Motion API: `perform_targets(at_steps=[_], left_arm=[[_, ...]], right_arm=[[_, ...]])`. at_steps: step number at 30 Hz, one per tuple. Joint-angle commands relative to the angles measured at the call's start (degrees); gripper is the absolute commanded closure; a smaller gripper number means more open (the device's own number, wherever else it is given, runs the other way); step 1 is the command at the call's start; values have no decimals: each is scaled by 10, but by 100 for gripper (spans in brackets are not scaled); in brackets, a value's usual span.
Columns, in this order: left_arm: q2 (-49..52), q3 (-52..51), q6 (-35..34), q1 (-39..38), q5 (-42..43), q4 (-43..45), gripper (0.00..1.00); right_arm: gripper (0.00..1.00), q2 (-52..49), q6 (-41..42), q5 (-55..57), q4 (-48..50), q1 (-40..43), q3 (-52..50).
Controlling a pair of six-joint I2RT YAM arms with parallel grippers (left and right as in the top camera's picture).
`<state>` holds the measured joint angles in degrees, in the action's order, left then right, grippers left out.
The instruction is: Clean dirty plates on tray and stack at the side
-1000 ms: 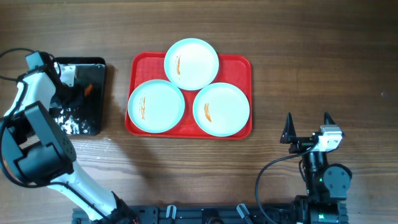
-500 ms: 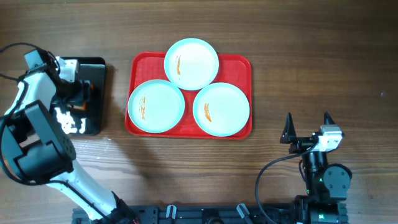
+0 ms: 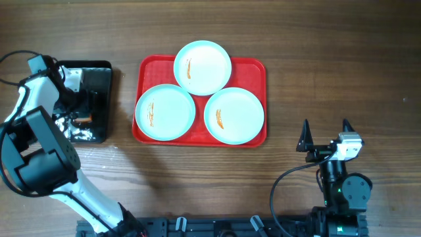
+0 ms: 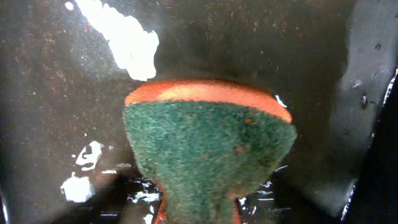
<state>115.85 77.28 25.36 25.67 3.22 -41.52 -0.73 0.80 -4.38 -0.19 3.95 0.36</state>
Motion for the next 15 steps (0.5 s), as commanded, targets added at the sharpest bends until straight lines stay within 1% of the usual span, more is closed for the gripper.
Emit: perform_targets(at_steps=[1,4,5,6,7,8,9,10,11,12,14,15], left_arm=[[-17,3,-7,2,28,33,2],[-16,3,0,0,34,74,7],[-16,3,-1,0,34,83,10],[-14,3,-1,0,34,90,15],[-10,3,-1,0,35,93,22],[-3,3,-1,0,39,92,23],[4,3,-3,0,39,90,27],[12,3,-3,0,38,87,38],[15,3,-3,0,38,83,41],[16,3,-3,0,38,83,54],[16,3,-3,0,38,83,67],[16,3,-3,0,38,83,88]], right_arm=[[0,3,7,7,2,1,-1],[0,3,7,8,2,1,-1],[0,3,7,7,2,1,-1],[0,3,7,7,2,1,-1],[0,3,7,7,2,1,-1],[0,3,7,7,2,1,-1],[0,3,7,8,2,1,-1],[0,3,7,8,2,1,-1],[0,3,7,7,2,1,-1],[1,3,7,8,2,1,-1],[0,3,7,7,2,1,-1],[0,3,7,7,2,1,-1]])
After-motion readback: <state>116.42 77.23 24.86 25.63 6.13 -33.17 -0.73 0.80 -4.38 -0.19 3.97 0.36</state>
